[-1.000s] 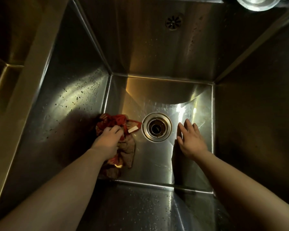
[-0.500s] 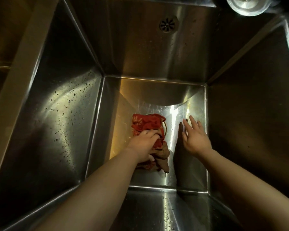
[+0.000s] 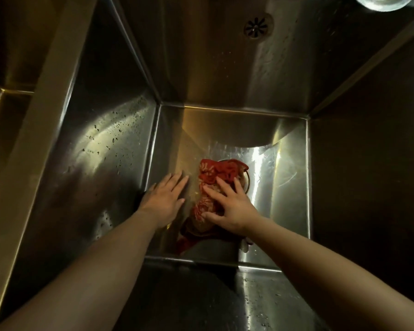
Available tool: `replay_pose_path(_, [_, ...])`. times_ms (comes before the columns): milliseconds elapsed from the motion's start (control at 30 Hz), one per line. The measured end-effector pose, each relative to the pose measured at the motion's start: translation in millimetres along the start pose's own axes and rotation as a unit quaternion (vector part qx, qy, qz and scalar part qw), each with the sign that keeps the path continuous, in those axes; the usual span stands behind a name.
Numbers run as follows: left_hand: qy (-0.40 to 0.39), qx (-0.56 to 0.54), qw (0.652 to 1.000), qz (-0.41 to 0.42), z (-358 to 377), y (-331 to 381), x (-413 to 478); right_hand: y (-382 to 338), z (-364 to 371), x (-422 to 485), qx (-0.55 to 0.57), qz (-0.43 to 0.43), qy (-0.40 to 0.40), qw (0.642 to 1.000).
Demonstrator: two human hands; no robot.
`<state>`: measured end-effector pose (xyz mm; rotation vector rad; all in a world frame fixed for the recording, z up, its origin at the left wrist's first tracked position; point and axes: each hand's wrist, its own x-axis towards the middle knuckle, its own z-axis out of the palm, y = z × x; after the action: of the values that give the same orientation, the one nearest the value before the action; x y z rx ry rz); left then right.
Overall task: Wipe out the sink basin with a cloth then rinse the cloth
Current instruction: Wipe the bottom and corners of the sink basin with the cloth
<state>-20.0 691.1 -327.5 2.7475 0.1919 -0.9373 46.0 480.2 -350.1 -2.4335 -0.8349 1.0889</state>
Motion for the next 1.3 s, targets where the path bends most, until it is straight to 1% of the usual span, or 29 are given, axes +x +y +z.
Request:
replay_pose_path(100, [-0.008, -0.003, 1.000, -0.019, -1, -1, -1, -5, 7, 0, -0.035, 0.001, -0.029, 0.999])
replay_pose_path(267, [-0.025, -0.015, 1.000, -0.010, -6, 3, -1, -6, 4, -19, -0.116, -0.113, -0.072, 0.984])
replay_pose_path(400, [-0.030, 0.001, 1.000, 0.000, -7, 5, -1, -5, 10, -38, -0.127, -0.150, -0.110, 0.974])
replay_pose_path(467, [-0.028, 0.001, 1.000, 0.003, -8, 7, 0, -6, 10, -40, -0.135, -0.152, -0.113, 0.973])
replay_pose_path(600, [-0.010, -0.001, 1.000, 0.016, -8, 11, 0, -12, 13, -35, -0.159, -0.121, -0.141, 0.970])
replay_pose_path(700, [-0.013, 0.015, 1.000, 0.024, -14, 11, -1, -22, 16, -33, -0.146, -0.115, -0.106, 0.977])
replay_pose_path(767, [-0.013, 0.029, 0.999, 0.022, -19, 8, -2, -28, 16, -33, -0.115, -0.102, -0.083, 0.984])
replay_pose_path(867, [-0.011, 0.032, 0.999, 0.007, -24, 2, -1, -43, 24, -33, -0.013, -0.069, -0.047, 0.996])
replay_pose_path(933, [-0.012, 0.032, 0.999, 0.000, -24, -1, 0, -53, 33, -37, 0.013, -0.065, -0.046, 0.997])
replay_pose_path(1000, [-0.020, 0.042, 0.999, -0.001, -21, -2, -1, -54, 39, -41, -0.025, -0.081, -0.080, 0.993])
replay_pose_path(1100, [-0.052, 0.059, 0.997, -0.007, -15, -6, -2, -42, 34, -47, -0.078, -0.108, -0.123, 0.984])
replay_pose_path(1233, [-0.110, 0.082, 0.991, -0.001, -5, -7, 1, -37, 27, -46, -0.106, -0.135, -0.138, 0.975])
replay_pose_path(1300, [-0.118, 0.088, 0.989, -0.004, 2, -6, 0, -36, 25, -46, -0.113, -0.144, -0.141, 0.973])
